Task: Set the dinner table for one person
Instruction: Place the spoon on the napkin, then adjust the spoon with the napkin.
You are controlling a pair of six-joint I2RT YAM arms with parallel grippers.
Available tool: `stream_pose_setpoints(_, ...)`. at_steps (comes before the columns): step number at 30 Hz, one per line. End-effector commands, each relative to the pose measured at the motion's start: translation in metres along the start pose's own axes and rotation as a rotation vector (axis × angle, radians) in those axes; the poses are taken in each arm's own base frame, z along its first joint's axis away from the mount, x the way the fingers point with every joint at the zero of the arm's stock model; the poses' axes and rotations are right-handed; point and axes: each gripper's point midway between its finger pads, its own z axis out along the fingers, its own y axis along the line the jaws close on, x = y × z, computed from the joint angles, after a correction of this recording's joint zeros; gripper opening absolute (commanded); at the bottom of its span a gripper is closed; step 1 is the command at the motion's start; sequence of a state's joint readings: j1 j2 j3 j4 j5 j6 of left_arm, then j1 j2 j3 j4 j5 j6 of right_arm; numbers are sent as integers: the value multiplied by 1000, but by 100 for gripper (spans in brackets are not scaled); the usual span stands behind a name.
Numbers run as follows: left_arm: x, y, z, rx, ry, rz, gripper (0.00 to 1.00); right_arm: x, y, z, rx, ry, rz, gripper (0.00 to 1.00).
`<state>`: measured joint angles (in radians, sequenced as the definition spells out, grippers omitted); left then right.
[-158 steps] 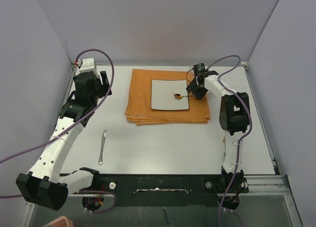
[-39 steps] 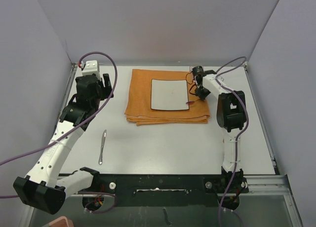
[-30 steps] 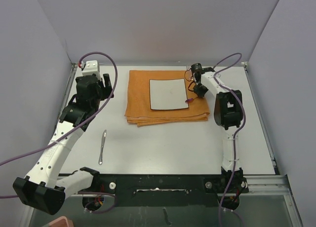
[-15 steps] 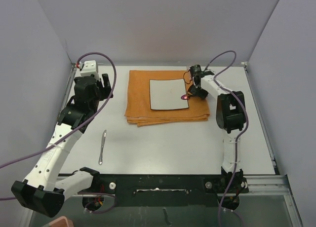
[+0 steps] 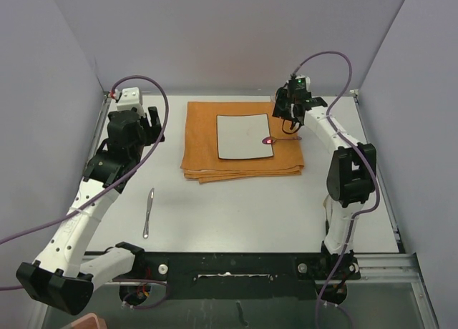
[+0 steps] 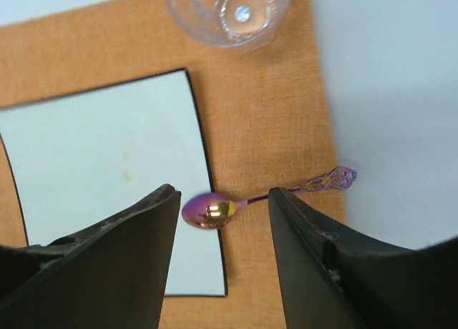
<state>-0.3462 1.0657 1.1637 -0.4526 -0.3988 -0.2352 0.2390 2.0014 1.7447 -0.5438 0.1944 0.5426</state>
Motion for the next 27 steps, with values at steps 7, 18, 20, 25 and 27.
stream_pose_setpoints(7,-28,-4,-17,42,-106,-73,69,29,3,-35,-296,-81,-666,50)
stream_pose_setpoints(18,-14,-13,-9,108,-106,-106,69,16,14,-26,-384,-252,-965,57)
stream_pose_setpoints(20,-9,-16,-7,120,-97,-112,69,13,4,-23,-386,-265,-1050,59)
stream_pose_setpoints(25,8,-18,-8,146,-73,-114,69,-15,-40,-8,-376,-307,-959,54)
stream_pose_setpoints(27,13,-15,-9,144,-71,-107,69,-13,-46,2,-360,-306,-977,48)
